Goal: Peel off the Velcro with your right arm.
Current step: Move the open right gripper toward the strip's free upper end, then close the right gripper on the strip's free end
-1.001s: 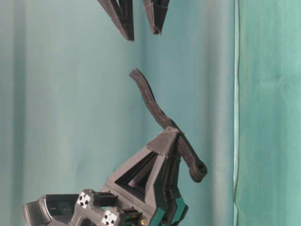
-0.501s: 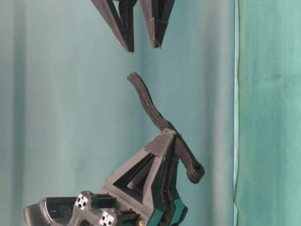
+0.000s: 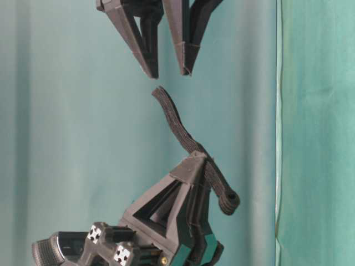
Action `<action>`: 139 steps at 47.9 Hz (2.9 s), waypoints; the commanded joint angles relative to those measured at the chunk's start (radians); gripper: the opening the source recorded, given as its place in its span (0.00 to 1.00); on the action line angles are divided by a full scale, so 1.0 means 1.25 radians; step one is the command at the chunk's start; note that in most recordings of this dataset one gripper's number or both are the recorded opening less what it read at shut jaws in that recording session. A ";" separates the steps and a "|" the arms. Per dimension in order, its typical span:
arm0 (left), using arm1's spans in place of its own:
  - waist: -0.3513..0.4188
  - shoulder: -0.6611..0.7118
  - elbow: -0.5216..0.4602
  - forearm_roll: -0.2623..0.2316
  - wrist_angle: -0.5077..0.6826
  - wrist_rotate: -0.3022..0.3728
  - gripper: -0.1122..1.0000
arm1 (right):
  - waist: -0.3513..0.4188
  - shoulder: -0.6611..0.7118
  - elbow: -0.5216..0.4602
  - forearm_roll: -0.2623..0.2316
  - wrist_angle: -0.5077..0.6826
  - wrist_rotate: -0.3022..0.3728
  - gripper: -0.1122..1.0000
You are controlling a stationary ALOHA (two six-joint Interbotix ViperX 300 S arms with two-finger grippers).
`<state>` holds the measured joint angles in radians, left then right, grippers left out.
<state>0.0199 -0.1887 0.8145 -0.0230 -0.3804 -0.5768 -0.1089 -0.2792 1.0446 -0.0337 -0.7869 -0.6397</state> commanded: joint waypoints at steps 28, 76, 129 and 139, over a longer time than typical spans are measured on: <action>0.006 -0.018 -0.006 -0.001 -0.017 -0.004 0.19 | -0.028 0.013 -0.018 0.000 -0.040 -0.001 0.33; 0.010 -0.018 -0.005 -0.001 -0.017 -0.004 0.19 | -0.028 0.052 -0.031 -0.021 -0.055 0.002 0.32; 0.013 -0.020 -0.005 -0.001 -0.017 -0.002 0.19 | -0.028 0.060 -0.022 -0.021 -0.055 0.007 0.11; 0.016 -0.020 -0.005 -0.001 -0.021 -0.002 0.19 | -0.028 0.061 -0.009 -0.021 -0.055 0.009 0.10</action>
<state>0.0337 -0.1887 0.8207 -0.0230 -0.3927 -0.5814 -0.1473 -0.1948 1.0370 -0.0583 -0.8452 -0.6305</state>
